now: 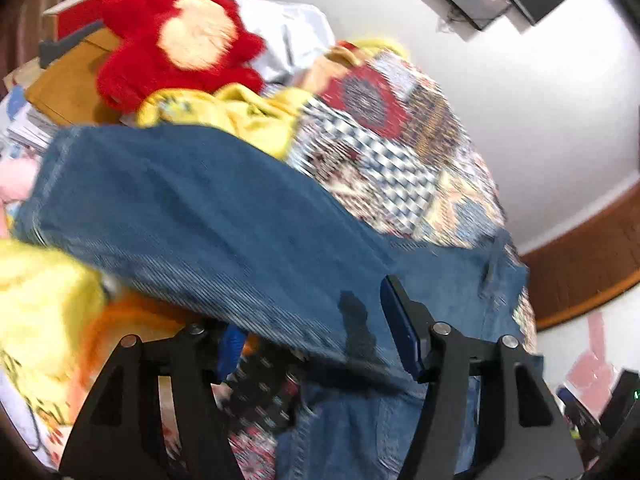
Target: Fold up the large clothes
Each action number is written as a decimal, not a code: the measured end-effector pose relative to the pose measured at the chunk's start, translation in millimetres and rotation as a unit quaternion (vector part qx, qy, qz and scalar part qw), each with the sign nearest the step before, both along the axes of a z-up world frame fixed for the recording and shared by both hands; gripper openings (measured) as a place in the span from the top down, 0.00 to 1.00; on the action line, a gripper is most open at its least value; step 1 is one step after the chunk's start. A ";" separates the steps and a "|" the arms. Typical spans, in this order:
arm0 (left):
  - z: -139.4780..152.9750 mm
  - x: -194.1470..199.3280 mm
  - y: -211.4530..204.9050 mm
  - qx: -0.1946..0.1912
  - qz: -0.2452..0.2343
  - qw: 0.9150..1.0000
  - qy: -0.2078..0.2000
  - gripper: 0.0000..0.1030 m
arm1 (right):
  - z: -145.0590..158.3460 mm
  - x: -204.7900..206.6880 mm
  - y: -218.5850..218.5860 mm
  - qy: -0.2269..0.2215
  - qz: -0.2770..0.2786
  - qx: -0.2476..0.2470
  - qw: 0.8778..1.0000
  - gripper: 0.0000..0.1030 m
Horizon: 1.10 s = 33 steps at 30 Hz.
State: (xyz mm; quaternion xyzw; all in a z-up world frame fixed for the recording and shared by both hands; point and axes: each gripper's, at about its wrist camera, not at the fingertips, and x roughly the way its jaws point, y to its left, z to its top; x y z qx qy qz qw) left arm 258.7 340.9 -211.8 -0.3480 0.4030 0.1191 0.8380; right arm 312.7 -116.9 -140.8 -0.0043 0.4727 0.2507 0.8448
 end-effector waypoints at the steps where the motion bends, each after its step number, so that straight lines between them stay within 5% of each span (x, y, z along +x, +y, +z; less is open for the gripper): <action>1: -1.1 6.3 3.7 0.020 0.010 1.000 0.017 0.48 | -0.2 -0.6 0.8 -0.001 0.001 -0.001 1.000 0.00; 3: 0.4 18.7 2.0 0.084 0.023 0.995 0.057 0.79 | -0.1 -0.6 1.2 0.000 0.002 -0.001 1.000 0.00; 4: 3.0 22.2 -0.8 0.106 0.022 0.992 0.066 0.82 | -0.1 -0.4 0.6 0.001 0.002 0.000 1.000 0.00; 10: 59.7 33.3 -48.5 0.202 -0.020 0.979 0.011 0.89 | 1.3 2.9 -11.1 -0.004 -0.012 -0.002 1.000 0.00; 15: 113.5 49.1 -137.2 0.255 -0.121 0.957 -0.064 0.90 | 3.8 8.6 -28.1 -0.001 -0.029 0.011 1.000 0.00; 20: 94.0 74.4 -216.3 0.206 -0.232 0.949 -0.058 0.90 | 5.3 9.1 -43.2 -0.004 -0.036 0.004 0.999 0.00; 24: 32.8 88.9 -268.6 0.144 -0.310 0.940 0.008 0.90 | 4.1 8.0 -57.7 -0.003 -0.048 0.000 0.999 0.00; 30: -9.1 74.1 -301.0 0.122 -0.339 0.931 0.061 0.88 | 0.2 7.8 -59.1 -0.008 -0.045 -0.018 0.999 0.00; 31: -7.2 68.7 -298.8 0.117 -0.340 0.931 0.058 0.86 | 0.1 8.5 -56.1 -0.007 -0.041 -0.019 0.999 0.00; 33: 3.8 57.7 -287.1 0.104 -0.338 0.934 0.052 0.63 | 0.8 10.0 -49.0 -0.007 -0.034 -0.019 0.999 0.00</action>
